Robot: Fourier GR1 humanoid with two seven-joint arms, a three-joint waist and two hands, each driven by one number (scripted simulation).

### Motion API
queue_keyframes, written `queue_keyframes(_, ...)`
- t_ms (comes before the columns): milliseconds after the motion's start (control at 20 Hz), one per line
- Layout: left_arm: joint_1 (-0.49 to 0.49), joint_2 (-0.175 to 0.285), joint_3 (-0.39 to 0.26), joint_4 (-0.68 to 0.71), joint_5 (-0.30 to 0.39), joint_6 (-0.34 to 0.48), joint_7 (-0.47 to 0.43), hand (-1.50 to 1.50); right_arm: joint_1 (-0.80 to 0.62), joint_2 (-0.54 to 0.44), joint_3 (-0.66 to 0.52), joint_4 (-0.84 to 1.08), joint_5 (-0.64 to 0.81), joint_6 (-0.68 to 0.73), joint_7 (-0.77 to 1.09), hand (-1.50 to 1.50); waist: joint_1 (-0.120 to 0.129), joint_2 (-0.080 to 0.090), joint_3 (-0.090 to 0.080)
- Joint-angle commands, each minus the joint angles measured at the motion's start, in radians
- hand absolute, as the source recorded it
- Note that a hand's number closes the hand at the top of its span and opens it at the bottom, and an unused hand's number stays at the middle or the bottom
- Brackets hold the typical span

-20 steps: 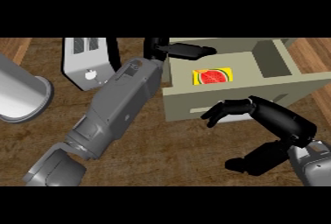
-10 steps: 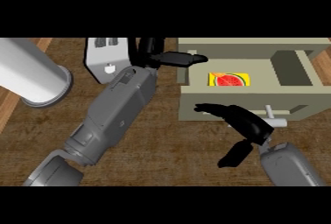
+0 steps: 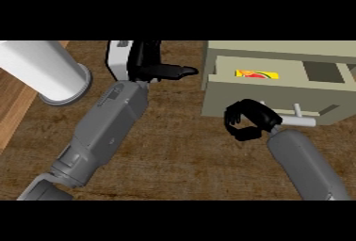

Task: Pick up the cup, place it into the drawer and close the drawer

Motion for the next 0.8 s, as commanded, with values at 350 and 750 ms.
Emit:
queue_keyframes(350,0.134,0.085,-0.003,-0.124,0.013,-0.093,0.022,-1.5,-0.321,-0.072,-0.245,0.387,-0.079,-0.104,-0.179,1.5,0.066,0.024,0.005)
queue_keyframes(750,0.149,0.137,-0.009,-0.171,0.011,-0.127,0.057,-1.5,-0.388,-0.132,-0.312,0.437,-0.118,-0.116,-0.145,1.5,0.103,0.034,0.006)
